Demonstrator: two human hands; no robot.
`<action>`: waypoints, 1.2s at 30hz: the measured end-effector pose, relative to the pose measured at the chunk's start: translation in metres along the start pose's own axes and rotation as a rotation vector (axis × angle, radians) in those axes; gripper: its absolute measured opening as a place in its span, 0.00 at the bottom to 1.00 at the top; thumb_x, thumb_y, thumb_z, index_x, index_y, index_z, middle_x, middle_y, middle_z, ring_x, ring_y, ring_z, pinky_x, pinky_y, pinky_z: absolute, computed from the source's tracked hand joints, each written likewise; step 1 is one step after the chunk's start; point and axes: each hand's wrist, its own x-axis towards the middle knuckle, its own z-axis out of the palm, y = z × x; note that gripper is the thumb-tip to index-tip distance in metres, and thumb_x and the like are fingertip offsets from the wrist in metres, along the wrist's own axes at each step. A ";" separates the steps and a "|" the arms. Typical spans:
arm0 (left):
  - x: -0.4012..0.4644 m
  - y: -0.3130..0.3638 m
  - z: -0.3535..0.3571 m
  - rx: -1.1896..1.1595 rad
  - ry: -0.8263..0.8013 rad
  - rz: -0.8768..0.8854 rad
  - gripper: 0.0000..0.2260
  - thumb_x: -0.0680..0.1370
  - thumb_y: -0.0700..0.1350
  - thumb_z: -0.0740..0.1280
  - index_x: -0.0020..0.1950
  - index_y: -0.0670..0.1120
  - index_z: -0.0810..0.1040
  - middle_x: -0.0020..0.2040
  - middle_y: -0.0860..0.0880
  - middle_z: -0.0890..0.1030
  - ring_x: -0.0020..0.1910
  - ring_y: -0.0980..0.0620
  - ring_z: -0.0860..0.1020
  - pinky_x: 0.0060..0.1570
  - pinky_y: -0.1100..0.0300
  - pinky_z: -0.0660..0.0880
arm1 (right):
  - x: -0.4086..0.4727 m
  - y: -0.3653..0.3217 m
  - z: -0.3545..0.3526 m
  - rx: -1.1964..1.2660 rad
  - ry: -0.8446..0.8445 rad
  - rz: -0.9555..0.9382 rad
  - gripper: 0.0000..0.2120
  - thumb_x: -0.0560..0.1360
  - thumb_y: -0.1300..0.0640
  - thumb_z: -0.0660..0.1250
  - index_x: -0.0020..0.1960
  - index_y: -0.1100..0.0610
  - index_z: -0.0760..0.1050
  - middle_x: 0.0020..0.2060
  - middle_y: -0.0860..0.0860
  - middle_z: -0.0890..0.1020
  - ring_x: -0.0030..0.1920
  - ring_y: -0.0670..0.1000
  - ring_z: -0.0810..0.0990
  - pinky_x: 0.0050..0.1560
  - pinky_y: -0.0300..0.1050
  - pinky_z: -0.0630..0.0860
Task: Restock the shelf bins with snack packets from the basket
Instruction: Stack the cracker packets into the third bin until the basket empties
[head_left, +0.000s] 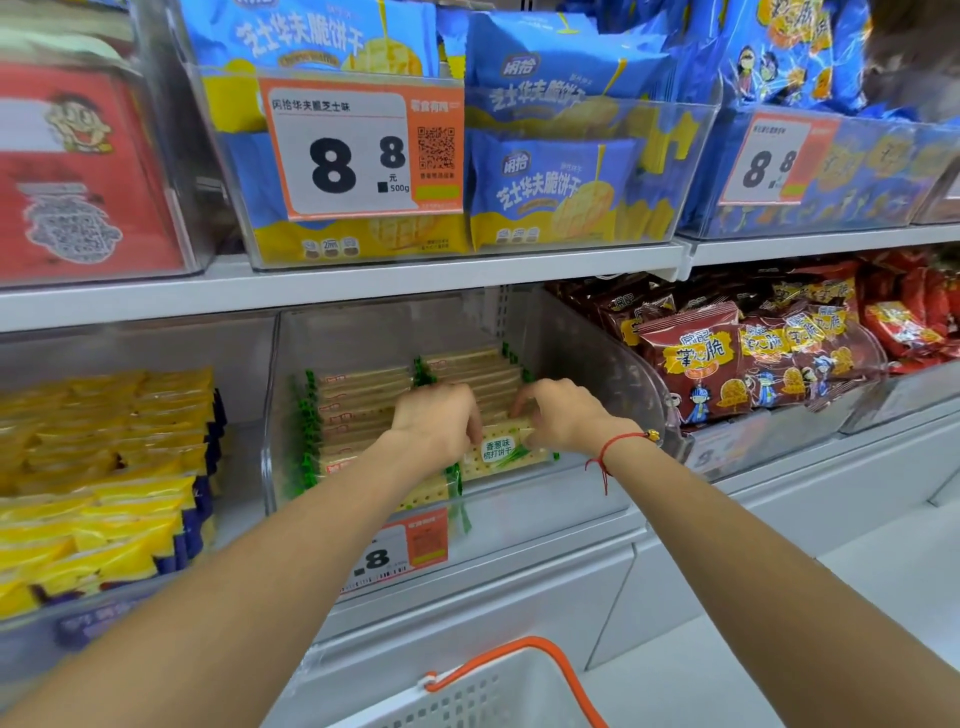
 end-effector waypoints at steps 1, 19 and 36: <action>-0.001 0.001 0.000 0.011 -0.021 0.004 0.10 0.77 0.42 0.66 0.50 0.54 0.84 0.52 0.55 0.81 0.50 0.51 0.78 0.39 0.60 0.70 | -0.003 0.000 -0.001 0.042 -0.022 0.010 0.22 0.70 0.64 0.71 0.62 0.54 0.73 0.47 0.49 0.74 0.54 0.56 0.77 0.50 0.45 0.74; -0.163 -0.015 -0.051 -0.282 0.230 -0.129 0.10 0.76 0.48 0.63 0.53 0.57 0.80 0.53 0.56 0.82 0.55 0.49 0.79 0.48 0.57 0.73 | -0.146 -0.069 0.010 0.357 0.271 -0.014 0.07 0.70 0.53 0.72 0.37 0.44 0.76 0.36 0.49 0.82 0.39 0.48 0.79 0.43 0.45 0.76; -0.352 -0.134 0.145 -0.473 -0.344 -0.559 0.12 0.79 0.42 0.59 0.55 0.52 0.80 0.65 0.50 0.77 0.63 0.47 0.75 0.60 0.55 0.72 | -0.252 -0.111 0.249 0.412 -0.521 0.110 0.05 0.76 0.62 0.66 0.45 0.59 0.80 0.40 0.51 0.80 0.39 0.53 0.79 0.49 0.48 0.80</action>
